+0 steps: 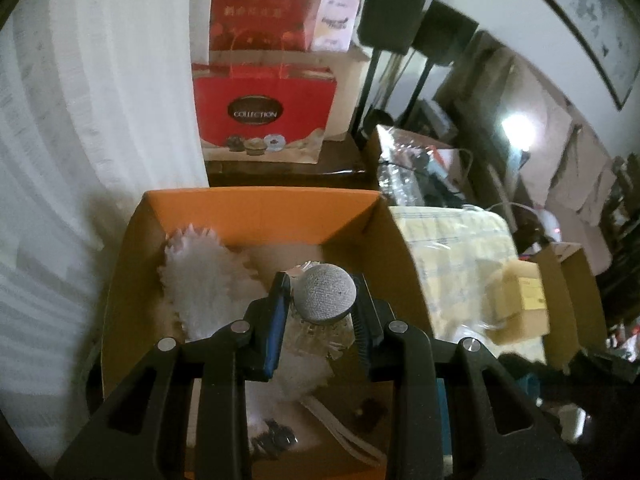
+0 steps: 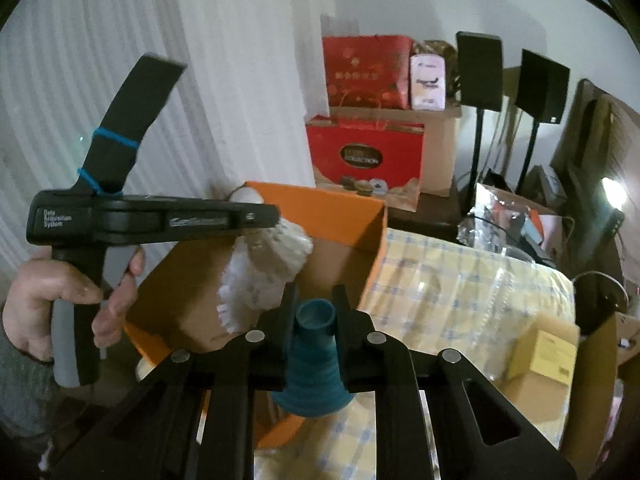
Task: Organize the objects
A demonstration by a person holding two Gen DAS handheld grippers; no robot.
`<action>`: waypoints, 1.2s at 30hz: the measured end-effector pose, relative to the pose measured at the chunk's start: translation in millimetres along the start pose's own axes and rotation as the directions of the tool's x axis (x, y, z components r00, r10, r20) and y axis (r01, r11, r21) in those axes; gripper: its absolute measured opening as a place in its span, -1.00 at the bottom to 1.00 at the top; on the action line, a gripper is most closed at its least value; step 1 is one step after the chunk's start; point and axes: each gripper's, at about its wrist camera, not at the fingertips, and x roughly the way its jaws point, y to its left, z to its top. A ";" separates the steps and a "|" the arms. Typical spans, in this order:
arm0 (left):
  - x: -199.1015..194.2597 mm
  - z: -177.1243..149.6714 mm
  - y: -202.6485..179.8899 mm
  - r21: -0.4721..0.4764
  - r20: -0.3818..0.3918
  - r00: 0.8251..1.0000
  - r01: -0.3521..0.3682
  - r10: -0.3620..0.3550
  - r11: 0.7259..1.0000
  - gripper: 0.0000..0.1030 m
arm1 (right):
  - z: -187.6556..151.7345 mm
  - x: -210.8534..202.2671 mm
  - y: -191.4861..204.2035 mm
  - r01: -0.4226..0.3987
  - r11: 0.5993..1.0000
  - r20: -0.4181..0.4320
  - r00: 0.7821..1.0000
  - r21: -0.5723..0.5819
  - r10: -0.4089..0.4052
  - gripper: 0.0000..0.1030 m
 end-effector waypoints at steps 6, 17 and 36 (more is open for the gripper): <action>40.3 15.1 4.7 0.000 -0.045 0.999 -0.008 0.008 1.000 -0.47 | 9.4 34.5 4.0 -0.032 0.999 -0.006 0.999 0.004 0.032 -0.69; 92.3 17.9 0.5 -0.001 -0.127 0.992 0.002 -0.003 1.000 -0.47 | -0.5 108.4 2.5 0.015 0.999 -0.088 0.996 -0.040 -0.018 -0.69; 67.0 9.6 -5.7 -0.031 -0.109 0.994 0.022 -0.025 0.999 0.33 | -9.8 92.2 -13.4 0.025 1.000 -0.094 0.995 0.018 -0.024 -0.28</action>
